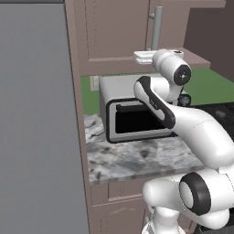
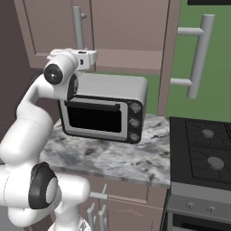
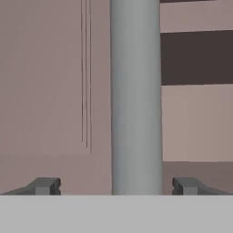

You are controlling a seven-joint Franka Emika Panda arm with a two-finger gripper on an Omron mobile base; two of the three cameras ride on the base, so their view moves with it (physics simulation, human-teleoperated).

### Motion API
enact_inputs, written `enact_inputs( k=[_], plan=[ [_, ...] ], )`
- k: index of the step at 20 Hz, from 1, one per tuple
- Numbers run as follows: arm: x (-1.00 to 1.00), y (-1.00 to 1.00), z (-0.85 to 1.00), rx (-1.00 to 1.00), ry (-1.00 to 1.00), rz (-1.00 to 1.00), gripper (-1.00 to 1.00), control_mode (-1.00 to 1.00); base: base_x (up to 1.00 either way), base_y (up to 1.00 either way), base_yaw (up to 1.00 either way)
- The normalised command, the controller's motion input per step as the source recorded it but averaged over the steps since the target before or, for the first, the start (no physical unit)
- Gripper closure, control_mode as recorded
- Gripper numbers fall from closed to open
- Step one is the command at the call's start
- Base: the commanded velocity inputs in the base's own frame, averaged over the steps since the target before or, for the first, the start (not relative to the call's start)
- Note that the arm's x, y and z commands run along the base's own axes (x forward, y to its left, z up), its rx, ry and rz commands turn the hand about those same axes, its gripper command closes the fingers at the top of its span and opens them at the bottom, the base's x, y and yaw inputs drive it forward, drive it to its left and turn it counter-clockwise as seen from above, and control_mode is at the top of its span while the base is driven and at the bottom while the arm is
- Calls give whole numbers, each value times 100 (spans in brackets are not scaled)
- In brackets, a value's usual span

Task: Open the cabinet, retrieve the rolling pin, and place it next to the meat on the cutting board to prepare for tenderizing.

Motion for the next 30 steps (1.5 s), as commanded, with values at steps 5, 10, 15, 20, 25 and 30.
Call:
enact_inputs(
  k=[5,10,15,20,25,30],
  plan=[
    [13,0,0,0,0,0,100,-100,0,0,0],
    [4,0,0,0,0,0,100,-100,0,0,0],
    [1,0,0,0,0,0,100,-100,0,0,0],
    [0,6,0,0,1,0,100,-100,0,0,0],
    [0,0,-1,0,0,0,100,-100,0,0,0],
    [0,0,-2,0,0,0,100,-100,0,0,0]
  ],
)
